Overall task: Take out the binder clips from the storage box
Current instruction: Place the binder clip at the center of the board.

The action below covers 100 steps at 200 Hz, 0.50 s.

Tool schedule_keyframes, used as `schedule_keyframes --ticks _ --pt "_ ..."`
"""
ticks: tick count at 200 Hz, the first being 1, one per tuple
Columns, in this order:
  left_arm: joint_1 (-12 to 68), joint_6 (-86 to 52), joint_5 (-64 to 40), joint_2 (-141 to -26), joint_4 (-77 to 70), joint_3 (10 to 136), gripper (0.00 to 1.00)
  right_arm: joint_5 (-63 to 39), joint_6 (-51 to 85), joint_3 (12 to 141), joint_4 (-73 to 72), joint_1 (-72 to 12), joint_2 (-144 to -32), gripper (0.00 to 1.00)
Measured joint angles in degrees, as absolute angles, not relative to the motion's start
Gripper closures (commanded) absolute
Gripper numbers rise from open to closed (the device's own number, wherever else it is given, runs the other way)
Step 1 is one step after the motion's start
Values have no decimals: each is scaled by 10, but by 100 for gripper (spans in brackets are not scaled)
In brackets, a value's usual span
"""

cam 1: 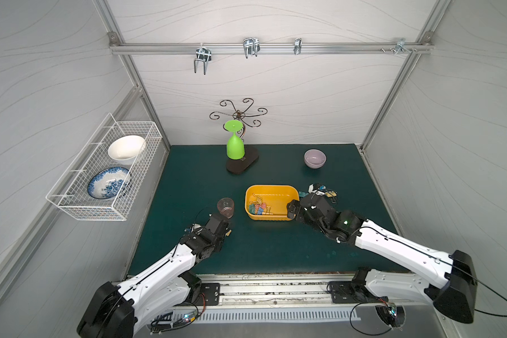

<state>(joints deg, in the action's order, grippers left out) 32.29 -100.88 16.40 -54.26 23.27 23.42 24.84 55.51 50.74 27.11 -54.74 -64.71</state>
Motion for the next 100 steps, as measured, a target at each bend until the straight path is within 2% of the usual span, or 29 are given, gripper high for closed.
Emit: schedule_keyframes --ticks 36,100 --pt "323 -1028 146 -599 188 251 100 248 555 507 271 -547 -647 3" --pt "335 -1033 62 -615 185 264 69 249 555 507 271 -547 -648 3"
